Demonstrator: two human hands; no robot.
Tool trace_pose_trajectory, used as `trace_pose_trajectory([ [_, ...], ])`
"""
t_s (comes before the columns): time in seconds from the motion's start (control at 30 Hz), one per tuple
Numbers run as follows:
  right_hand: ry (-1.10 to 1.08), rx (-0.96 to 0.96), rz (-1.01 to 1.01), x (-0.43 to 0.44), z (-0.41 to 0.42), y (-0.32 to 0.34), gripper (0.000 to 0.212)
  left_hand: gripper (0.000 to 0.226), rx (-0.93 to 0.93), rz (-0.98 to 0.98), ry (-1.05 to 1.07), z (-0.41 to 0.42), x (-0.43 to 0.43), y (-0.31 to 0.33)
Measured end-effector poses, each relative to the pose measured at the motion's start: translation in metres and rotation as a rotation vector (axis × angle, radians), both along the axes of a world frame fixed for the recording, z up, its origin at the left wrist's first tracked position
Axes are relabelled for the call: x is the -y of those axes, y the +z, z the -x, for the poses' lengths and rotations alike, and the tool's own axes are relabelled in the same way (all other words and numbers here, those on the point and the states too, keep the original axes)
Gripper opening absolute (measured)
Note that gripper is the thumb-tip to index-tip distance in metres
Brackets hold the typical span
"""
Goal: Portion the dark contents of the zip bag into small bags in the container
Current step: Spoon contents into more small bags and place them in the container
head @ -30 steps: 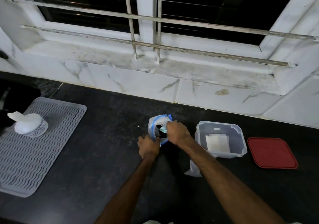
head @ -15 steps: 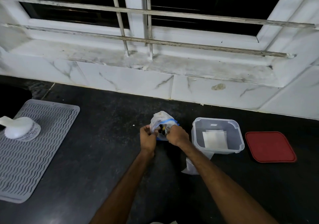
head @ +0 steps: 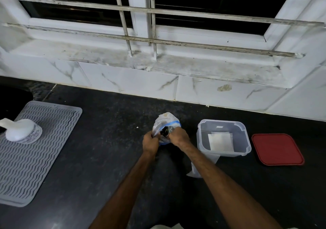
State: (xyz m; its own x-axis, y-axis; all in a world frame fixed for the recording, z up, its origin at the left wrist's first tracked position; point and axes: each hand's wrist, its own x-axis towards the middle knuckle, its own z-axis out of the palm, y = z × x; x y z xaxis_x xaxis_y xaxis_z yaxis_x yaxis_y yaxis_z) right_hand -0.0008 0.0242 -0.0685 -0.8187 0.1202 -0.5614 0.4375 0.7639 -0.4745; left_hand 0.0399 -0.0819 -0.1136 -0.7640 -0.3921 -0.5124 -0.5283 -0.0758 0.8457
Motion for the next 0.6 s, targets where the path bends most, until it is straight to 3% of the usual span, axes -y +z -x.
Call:
trace_pose_trajectory([
  [0.17,-0.13,0.07,0.099,0.007,0.0,-0.003,0.039,0.014,-0.071,-0.023,-0.079,-0.001,-0.003,0.017],
  [0.37,0.0,0.067,0.018,0.002,0.003,-0.004,0.024,0.025,-0.053,-0.043,0.088,0.001,0.002,0.017],
  [0.5,0.004,0.013,0.035,0.006,0.004,-0.004,0.021,0.014,-0.06,0.093,0.044,0.006,0.001,0.021],
  [0.6,-0.008,-0.012,0.018,0.007,0.004,-0.003,0.027,0.026,-0.032,0.231,-0.069,0.01,0.0,0.023],
])
